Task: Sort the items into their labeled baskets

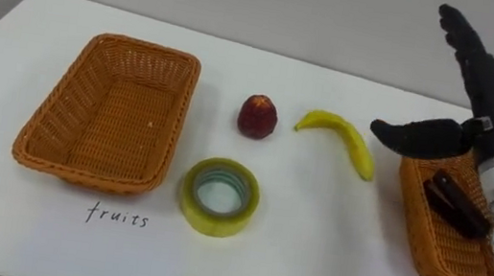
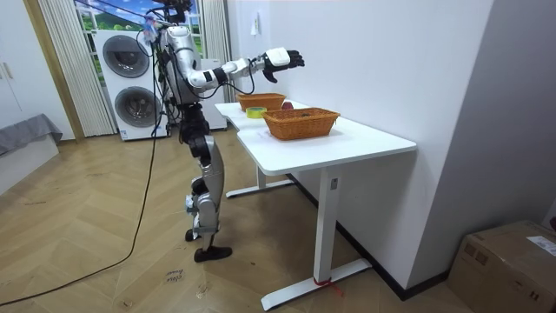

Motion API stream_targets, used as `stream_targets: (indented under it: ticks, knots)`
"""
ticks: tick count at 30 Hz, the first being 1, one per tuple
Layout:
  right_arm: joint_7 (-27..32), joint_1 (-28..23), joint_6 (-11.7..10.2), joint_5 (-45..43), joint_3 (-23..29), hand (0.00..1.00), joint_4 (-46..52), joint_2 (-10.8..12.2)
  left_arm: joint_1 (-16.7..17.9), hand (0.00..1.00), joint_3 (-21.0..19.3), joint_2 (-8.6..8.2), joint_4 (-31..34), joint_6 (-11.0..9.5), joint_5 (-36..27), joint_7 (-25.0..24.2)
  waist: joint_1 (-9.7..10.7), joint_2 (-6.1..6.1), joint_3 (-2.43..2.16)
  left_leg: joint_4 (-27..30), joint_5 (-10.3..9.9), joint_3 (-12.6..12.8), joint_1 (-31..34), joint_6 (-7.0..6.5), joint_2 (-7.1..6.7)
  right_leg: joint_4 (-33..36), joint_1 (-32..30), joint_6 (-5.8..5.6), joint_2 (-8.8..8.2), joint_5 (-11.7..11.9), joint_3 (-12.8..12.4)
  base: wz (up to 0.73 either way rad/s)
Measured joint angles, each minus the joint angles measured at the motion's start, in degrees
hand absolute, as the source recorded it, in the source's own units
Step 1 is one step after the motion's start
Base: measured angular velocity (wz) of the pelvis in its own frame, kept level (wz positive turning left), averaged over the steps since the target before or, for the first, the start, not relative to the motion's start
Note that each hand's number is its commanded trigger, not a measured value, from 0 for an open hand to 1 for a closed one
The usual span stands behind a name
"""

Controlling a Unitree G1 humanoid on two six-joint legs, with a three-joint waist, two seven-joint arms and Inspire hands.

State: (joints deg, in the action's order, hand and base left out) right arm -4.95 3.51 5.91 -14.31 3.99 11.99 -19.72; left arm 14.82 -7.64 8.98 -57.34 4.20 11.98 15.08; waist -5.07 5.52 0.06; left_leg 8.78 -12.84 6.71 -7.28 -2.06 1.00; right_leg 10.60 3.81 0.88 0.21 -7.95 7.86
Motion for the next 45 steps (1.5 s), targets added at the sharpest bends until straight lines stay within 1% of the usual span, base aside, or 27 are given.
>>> stream_targets:
  ticks: [2, 3, 4, 6, 13, 16, 18, 20, 22, 24, 26, 30, 33, 35, 38, 40, 45]
  knots:
    - [-0.22, 0.0, 0.0, -1.61, -2.11, 0.0, -0.02, 0.25, -0.19, 0.0, 0.7, 0.0, 0.02, 0.3, 0.07, 0.09, -0.02, -0.02, 0.01, 0.01, 0.04, -0.4, 0.03, 0.04, -0.01, -0.01, 0.07, 0.0, -0.02, 0.0, 0.36, 0.1]
    - [-0.36, 0.0, 0.0, -2.04, -3.32, 0.0, -0.03, 0.78, -0.33, 0.0, 1.17, -0.03, 0.04, 0.35, 0.08, 0.1, -0.14, -0.06, 0.03, 0.02, 0.08, -0.61, 0.11, 0.06, -0.01, -0.02, 0.07, 0.0, -0.05, 0.0, 0.75, 0.07]
    - [-0.64, 0.0, 0.0, -2.04, -4.01, 0.0, -0.05, 1.83, -0.36, 0.0, 1.17, -0.14, 0.16, 0.35, 0.08, 0.1, -0.23, -0.06, 0.03, 0.03, 0.09, -0.75, 0.16, 0.08, 0.0, -0.04, 0.07, 0.0, -0.06, 0.0, 1.03, 0.07]
    - [-0.8, 0.0, -0.01, -1.98, -5.26, 0.0, -0.21, 2.35, -0.28, 0.0, 1.21, -0.25, 0.47, 0.36, 0.04, 0.1, -0.3, -0.08, 0.04, 0.05, 0.09, -0.97, 0.24, 0.08, 0.0, -0.05, 0.08, 0.0, -0.09, 0.0, 1.52, 0.05]
    - [-1.22, 0.01, 0.2, -1.37, -5.71, 0.0, -2.89, 2.67, -0.32, 0.0, 1.33, -0.62, 2.45, 0.53, 0.08, 0.09, -2.67, -0.16, 0.1, -0.06, 0.13, -1.23, 0.25, 0.01, -0.14, -0.09, 0.08, 0.0, -0.2, 0.0, 1.88, 0.01]
    - [-1.21, 0.02, 0.23, -1.51, -6.75, 0.0, -2.89, 2.71, -0.48, 0.0, 1.33, -0.63, 2.41, 0.69, 0.14, 0.01, -3.18, -0.13, 0.1, -0.01, 0.14, -1.53, 0.53, 0.01, -0.15, -0.14, 0.04, 0.0, -0.22, 0.0, 2.14, 0.04]
    - [-1.29, 0.03, 0.25, -1.72, -7.45, 0.0, -2.93, 2.85, -0.54, 0.0, 1.34, -0.64, 2.25, 1.03, 0.15, -0.19, -3.29, -0.14, 0.11, 0.0, 0.2, -2.0, 0.72, 0.02, -0.23, -0.17, 0.03, 0.0, -0.31, 0.0, 2.52, 0.1]
    - [-1.29, 0.47, 0.44, -1.86, -7.8, 0.0, -3.86, 4.23, -0.56, 0.0, 1.63, -0.64, 2.26, 1.95, 0.12, -0.58, -3.49, -0.14, 0.11, 0.02, 0.21, -2.13, 0.87, 0.03, -0.24, -0.37, 0.04, 0.0, -0.31, 0.0, 2.65, 0.05]
    - [-1.29, 1.39, 0.61, -2.06, -8.63, 0.0, -5.16, 4.53, -0.76, 0.0, 2.03, -0.66, 2.26, 2.38, 0.13, -1.12, -3.52, -0.09, 0.08, 0.16, 0.23, -2.34, 1.36, 0.0, -0.39, -0.88, 0.02, 0.0, -0.4, 0.0, 2.94, 0.06]
    - [-1.4, 2.47, 1.23, -1.88, -9.91, 0.0, -6.53, 4.52, -0.91, 0.0, 2.31, -0.68, 2.74, 2.91, 0.13, -2.08, -3.51, -0.09, 0.09, 0.45, 0.24, -2.76, 1.76, -0.03, -0.5, -0.92, -0.08, 0.0, -0.51, 0.0, 3.37, 0.11]
    - [-1.67, 2.58, 1.69, -1.78, -10.64, 0.0, -7.22, 4.53, -1.36, 0.0, 2.35, -0.83, 3.62, 2.92, 0.08, -3.18, -3.82, -0.06, 0.08, 0.45, 0.25, -3.16, 1.85, -0.04, -0.56, -0.93, -0.06, 0.0, -0.58, 0.0, 3.72, 0.1]
    - [-2.16, 2.58, 1.7, -1.92, -11.86, 0.0, -7.51, 4.54, -2.22, 0.0, 3.44, -0.83, 3.6, 2.93, 0.06, -3.57, -4.43, -0.13, 0.12, 0.45, 0.27, -3.73, 1.92, -0.09, -0.74, -0.94, 0.02, -0.01, -0.65, -0.01, 4.01, 0.07]
    - [-2.24, 2.58, 1.7, -2.21, -11.91, 0.0, -8.02, 4.63, -2.86, 0.0, 3.46, -1.03, 3.52, 2.94, 0.07, -4.1, -4.6, -0.14, 0.13, 0.67, 0.33, -4.45, 2.39, -0.19, -0.85, -0.97, 0.0, -0.02, -0.83, -0.01, 4.93, 0.11]
    - [-2.28, 2.59, 1.7, -2.16, -11.93, 0.0, -8.24, 4.72, -3.02, 0.0, 3.46, -1.08, 3.51, 2.94, 0.06, -4.13, -4.91, -0.17, 0.15, 0.73, 0.34, -4.51, 2.6, -0.2, -0.87, -1.0, -0.11, -0.02, -0.85, -0.01, 4.98, 0.06]
    - [-2.28, 2.89, 1.7, -2.32, -12.86, 0.0, -9.18, 5.21, -3.02, 0.0, 3.52, -1.02, 3.49, 2.96, 0.07, -4.12, -4.91, -0.2, 0.17, 0.75, 0.37, -4.83, 2.67, -0.19, -0.87, -1.0, -0.07, -0.03, -0.86, -0.02, 5.18, 0.04]
    - [-2.31, 3.08, 1.7, -3.95, -13.97, 0.0, -9.58, 6.22, -3.01, 0.0, 4.03, -1.0, 3.49, 2.95, 0.06, -4.12, -4.88, -0.23, 0.19, 0.75, 0.41, -5.08, 2.68, -0.16, -0.88, -1.0, -0.01, -0.04, -0.86, -0.02, 5.09, 0.04]
    - [-2.36, 3.43, 1.68, -4.27, -14.83, 0.0, -11.63, 6.81, -2.95, 0.0, 4.62, -1.31, 3.48, 2.91, 0.06, -4.15, -5.03, -0.18, 0.22, 0.76, 0.43, -5.35, 2.69, -0.18, -0.93, -0.99, 0.07, -0.04, -0.87, -0.02, 5.09, 0.02]
